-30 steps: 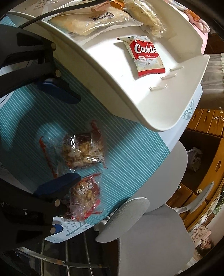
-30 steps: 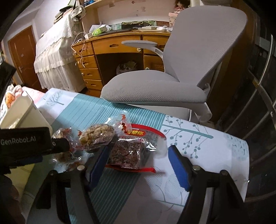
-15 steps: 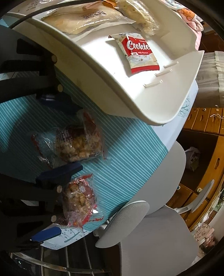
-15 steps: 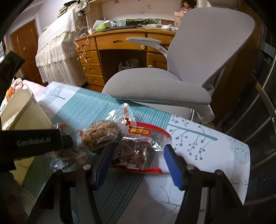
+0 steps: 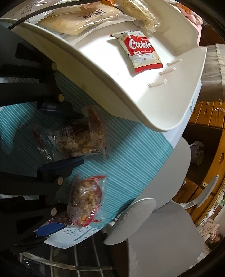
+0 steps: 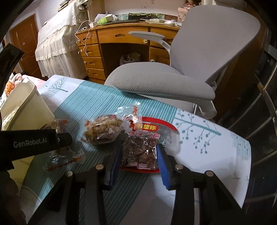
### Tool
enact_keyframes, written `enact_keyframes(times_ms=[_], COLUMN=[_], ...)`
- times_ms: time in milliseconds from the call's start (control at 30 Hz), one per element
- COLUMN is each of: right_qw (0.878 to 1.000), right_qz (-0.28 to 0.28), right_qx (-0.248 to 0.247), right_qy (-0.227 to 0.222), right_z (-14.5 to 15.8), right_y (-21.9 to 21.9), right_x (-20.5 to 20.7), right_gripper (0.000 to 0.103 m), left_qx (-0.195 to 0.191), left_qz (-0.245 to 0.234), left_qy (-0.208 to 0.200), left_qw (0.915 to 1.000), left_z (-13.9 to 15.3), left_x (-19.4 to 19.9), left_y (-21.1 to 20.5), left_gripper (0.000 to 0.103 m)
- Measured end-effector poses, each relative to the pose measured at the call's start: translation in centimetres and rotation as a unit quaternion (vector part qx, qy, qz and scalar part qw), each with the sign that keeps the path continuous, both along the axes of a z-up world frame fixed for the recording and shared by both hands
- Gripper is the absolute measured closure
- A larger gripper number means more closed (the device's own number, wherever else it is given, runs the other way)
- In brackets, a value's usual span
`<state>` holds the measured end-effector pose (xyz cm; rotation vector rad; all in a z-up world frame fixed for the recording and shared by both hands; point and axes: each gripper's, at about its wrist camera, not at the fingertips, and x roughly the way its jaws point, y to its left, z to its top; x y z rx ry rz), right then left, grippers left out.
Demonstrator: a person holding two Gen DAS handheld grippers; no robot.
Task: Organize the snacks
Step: 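Grasp a clear nut bag with the left gripper while the right grasps the red-labelled date bag, then carry both bags over the tray and open both grippers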
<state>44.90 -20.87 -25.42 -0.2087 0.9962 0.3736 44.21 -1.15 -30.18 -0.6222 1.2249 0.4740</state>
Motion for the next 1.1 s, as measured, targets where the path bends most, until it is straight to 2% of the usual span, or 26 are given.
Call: enact_keyframes(times_ms=[233, 467, 667, 833, 1000, 1100], right_qw=[0.999, 0.996, 0.991, 0.986, 0.982, 0.979], right_qz=[-0.023, -0.037, -0.049, -0.058, -0.067, -0.07], right_qx=[0.014, 0.026, 0.044, 0.066, 0.085, 0.108], right_qy=[0.034, 0.076, 0.112, 0.144, 0.157, 0.16], right_z=[0.3, 0.6, 1.5, 2.6, 4.1, 5.0], right_y=[-0.9, -2.1, -2.9, -3.4, -3.8, -4.0], right_x=[-2.5, -7.0, -11.5, -15.5, -19.2, -21.0], right_gripper=[0.063, 0.063, 0.063, 0.063, 0.063, 0.063], left_qx=[-0.007, -0.024, -0.022, -0.015, 0.0, -0.013], left_qz=[-0.017, -0.043, -0.074, -0.096, -0.118, -0.143], left_qy=[0.014, 0.028, 0.033, 0.023, 0.012, -0.005], left_qw=[0.9997, 0.9984, 0.9965, 0.995, 0.9929, 0.9896], left_z=[0.2, 1.4, 4.0, 7.3, 10.4, 11.7], left_x=[-2.3, -5.3, -8.7, -11.4, -14.6, -17.0], left_y=[-0.5, -1.6, -2.9, -3.8, -4.1, -3.8], left_gripper=[0.062, 0.062, 0.062, 0.062, 0.062, 0.062])
